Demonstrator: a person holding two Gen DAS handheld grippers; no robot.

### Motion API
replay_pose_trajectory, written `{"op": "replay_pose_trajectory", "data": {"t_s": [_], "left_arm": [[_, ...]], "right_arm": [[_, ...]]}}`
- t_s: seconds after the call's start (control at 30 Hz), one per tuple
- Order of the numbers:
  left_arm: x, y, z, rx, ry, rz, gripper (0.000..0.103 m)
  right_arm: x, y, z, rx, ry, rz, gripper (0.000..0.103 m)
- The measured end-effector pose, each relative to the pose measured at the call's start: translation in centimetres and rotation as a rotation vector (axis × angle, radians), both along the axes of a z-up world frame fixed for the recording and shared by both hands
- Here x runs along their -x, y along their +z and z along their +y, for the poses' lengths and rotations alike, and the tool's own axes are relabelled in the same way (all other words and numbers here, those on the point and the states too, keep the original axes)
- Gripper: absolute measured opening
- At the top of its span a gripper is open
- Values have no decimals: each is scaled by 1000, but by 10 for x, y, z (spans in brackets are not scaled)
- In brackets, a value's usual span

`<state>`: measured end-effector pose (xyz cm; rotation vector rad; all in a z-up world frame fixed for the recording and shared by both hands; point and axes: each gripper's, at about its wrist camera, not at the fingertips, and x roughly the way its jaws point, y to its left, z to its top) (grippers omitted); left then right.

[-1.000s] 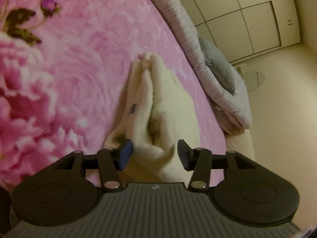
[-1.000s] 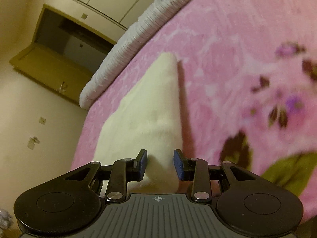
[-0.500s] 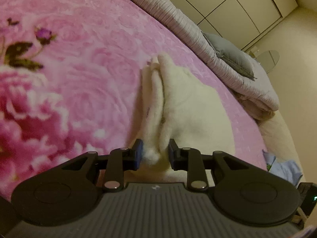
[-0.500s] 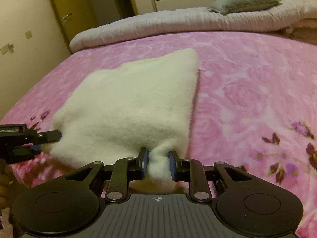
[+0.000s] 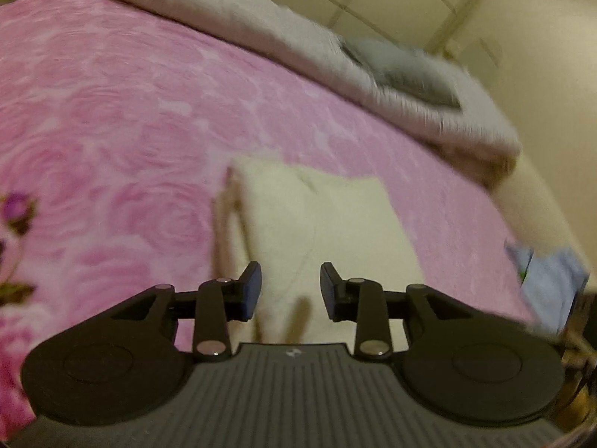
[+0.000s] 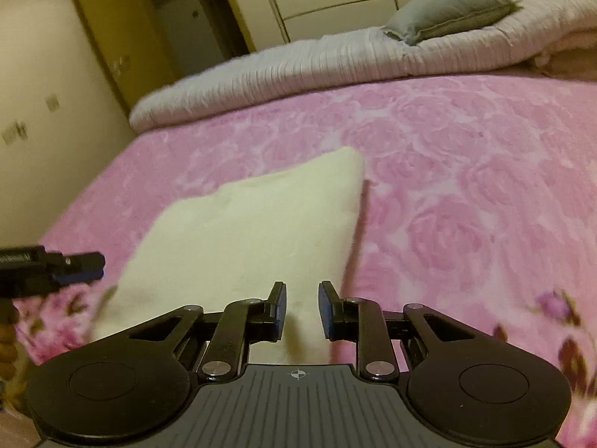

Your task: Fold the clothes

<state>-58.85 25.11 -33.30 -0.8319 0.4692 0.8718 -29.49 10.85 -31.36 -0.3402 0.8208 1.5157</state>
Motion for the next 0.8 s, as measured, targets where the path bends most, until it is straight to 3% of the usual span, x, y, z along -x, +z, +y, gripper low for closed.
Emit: {"op": "replay_pose_trajectory", "data": {"t_s": [0.1, 0.27, 0.37, 0.4, 0.5, 0.63, 0.8], "left_arm": [[-22, -20, 15, -27, -17, 135, 32], [-19, -30, 33, -3, 3, 99, 33], [-21, -24, 34, -10, 1, 102, 31], [-23, -25, 36, -14, 0, 107, 26], [-30, -27, 45, -27, -6, 120, 26], [-39, -29, 57, -44, -13, 138, 26], [-44, -32, 69, -58, -7, 145, 19]], "right_arm": [[8, -15, 24, 35, 41, -42, 23], [12, -24, 45, 41, 128, -117, 23], [-4, -16, 45, 32, 146, -69, 23], [-9, -13, 45, 23, 143, -55, 23], [-29, -6, 48, -14, 70, -35, 23], [-33, -21, 63, 13, 60, 3, 23], [-26, -34, 73, 25, 53, 16, 23]]}}
